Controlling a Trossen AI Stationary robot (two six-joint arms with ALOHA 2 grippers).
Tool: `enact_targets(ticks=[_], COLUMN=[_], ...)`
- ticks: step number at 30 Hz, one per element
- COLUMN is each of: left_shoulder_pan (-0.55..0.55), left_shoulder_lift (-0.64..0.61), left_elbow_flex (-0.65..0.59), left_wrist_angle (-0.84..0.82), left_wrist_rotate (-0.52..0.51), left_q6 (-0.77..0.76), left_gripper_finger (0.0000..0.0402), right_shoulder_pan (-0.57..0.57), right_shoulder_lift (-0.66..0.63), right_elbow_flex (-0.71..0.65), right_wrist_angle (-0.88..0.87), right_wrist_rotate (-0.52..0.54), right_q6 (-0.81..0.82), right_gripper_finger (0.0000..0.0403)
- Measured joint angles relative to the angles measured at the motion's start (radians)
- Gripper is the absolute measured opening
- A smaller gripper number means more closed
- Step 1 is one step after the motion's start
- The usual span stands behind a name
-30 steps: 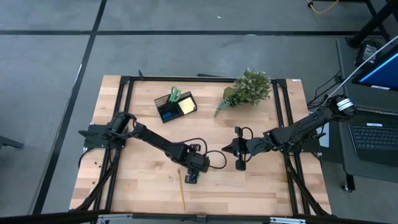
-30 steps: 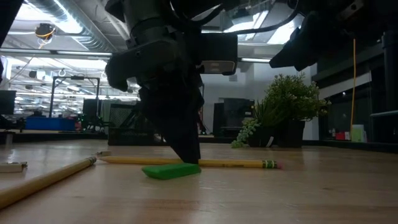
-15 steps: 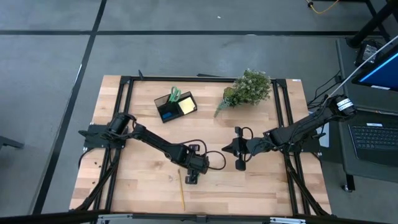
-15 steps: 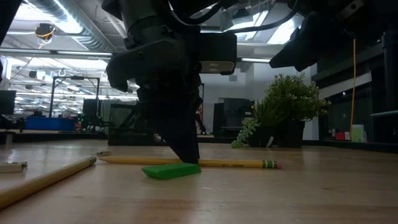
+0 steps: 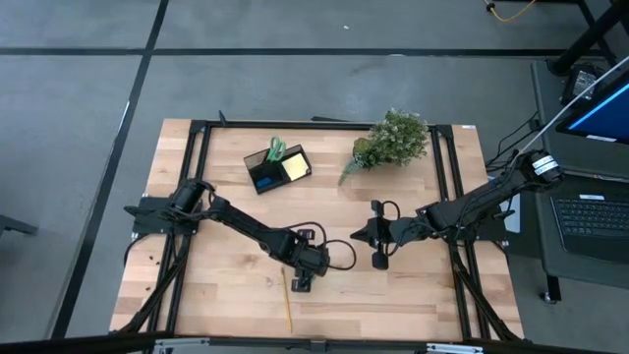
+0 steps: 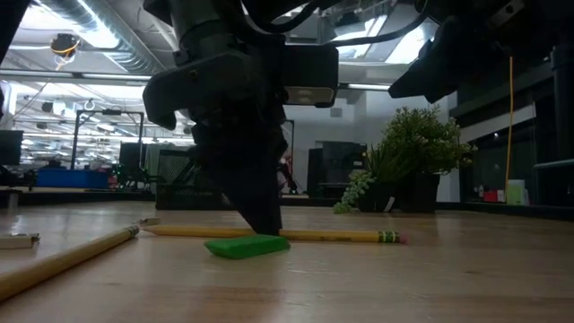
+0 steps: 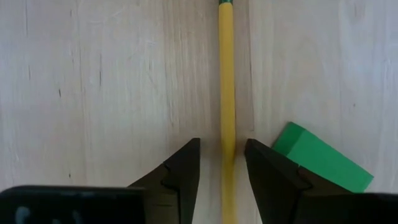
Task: Pick and place office supplies into organizer
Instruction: Put the top yellow pencil into the desk organizer
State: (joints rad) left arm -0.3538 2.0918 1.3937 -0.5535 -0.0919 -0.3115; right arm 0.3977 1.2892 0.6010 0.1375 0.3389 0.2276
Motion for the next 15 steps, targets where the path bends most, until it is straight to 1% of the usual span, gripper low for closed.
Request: enact_targets(ticks=[15], left_shoulder_pan=[0.0], left_shoulder_lift=[0.019], left_elbow_flex=[0.004], left_wrist_angle=[-0.014], left_wrist_rotate=[0.008], left_q6=[0.015], left_gripper_finger=[0.0121], right_shoulder_pan=[0.0], right_shoulder_lift=[0.0], right_elbow_flex=[0.0], right_wrist_angle=[-0.001], right_wrist_rotate=[0.0], right_q6=[0.0], right_gripper_finger=[0.0016])
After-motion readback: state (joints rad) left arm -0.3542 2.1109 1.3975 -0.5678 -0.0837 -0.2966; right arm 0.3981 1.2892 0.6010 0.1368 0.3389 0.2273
